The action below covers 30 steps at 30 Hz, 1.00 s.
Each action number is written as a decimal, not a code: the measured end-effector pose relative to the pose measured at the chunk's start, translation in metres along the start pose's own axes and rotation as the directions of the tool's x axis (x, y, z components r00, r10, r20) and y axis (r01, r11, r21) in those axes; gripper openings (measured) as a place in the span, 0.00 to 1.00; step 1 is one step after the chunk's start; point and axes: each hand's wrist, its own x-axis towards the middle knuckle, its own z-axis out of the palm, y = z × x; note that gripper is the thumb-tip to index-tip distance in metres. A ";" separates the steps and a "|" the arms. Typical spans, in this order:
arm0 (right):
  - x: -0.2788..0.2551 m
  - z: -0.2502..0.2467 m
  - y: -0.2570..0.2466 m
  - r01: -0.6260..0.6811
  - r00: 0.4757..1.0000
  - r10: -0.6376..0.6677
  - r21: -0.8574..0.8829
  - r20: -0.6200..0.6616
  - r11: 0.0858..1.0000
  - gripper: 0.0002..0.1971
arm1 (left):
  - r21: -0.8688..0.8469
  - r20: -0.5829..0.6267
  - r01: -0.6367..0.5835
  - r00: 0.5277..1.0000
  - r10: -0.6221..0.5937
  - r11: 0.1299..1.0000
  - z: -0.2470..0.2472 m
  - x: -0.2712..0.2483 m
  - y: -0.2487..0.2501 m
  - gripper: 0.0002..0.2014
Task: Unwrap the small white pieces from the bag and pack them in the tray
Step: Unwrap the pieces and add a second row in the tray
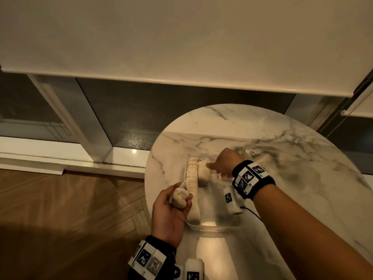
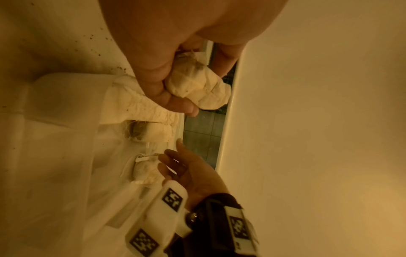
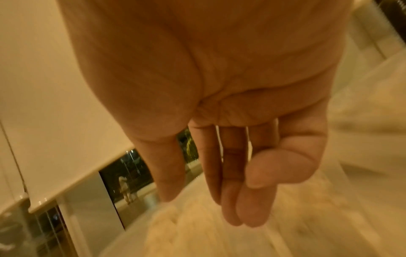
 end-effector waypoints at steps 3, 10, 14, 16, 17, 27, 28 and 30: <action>-0.033 -0.010 -0.001 0.136 0.990 -0.129 0.160 -0.050 0.978 0.16 | 0.015 0.021 -0.025 0.999 0.025 1.000 0.004 0.000 -0.002 0.14; -0.103 0.012 0.006 0.465 0.880 -0.474 0.258 -0.030 0.847 0.11 | 0.027 0.106 -0.037 0.994 0.034 0.999 0.014 -0.001 -0.011 0.15; -0.107 0.021 0.012 0.536 0.844 -0.522 0.220 -0.123 0.815 0.10 | 0.100 0.145 -0.065 0.988 0.050 0.993 0.017 -0.005 -0.016 0.16; -0.108 0.022 0.014 0.567 0.824 -0.544 0.238 -0.160 0.789 0.06 | 0.120 0.154 -0.082 0.986 0.063 0.989 0.018 -0.006 -0.018 0.16; -0.109 0.022 0.014 0.575 0.818 -0.549 0.249 -0.170 0.779 0.05 | 0.126 0.155 -0.091 0.985 0.071 0.988 0.018 -0.007 -0.018 0.16; -0.119 0.009 0.019 0.581 0.812 -0.564 0.291 -0.148 0.760 0.03 | 0.161 0.115 -0.115 0.989 0.097 0.980 0.012 -0.004 -0.015 0.14; -0.120 0.008 0.020 0.572 0.818 -0.555 0.305 -0.147 0.761 0.04 | 0.158 0.112 -0.116 0.989 0.099 0.981 0.012 -0.004 -0.015 0.14; -0.121 0.004 0.021 0.548 0.834 -0.530 0.335 -0.153 0.766 0.05 | 0.156 0.115 -0.120 0.988 0.103 0.980 0.011 -0.004 -0.014 0.14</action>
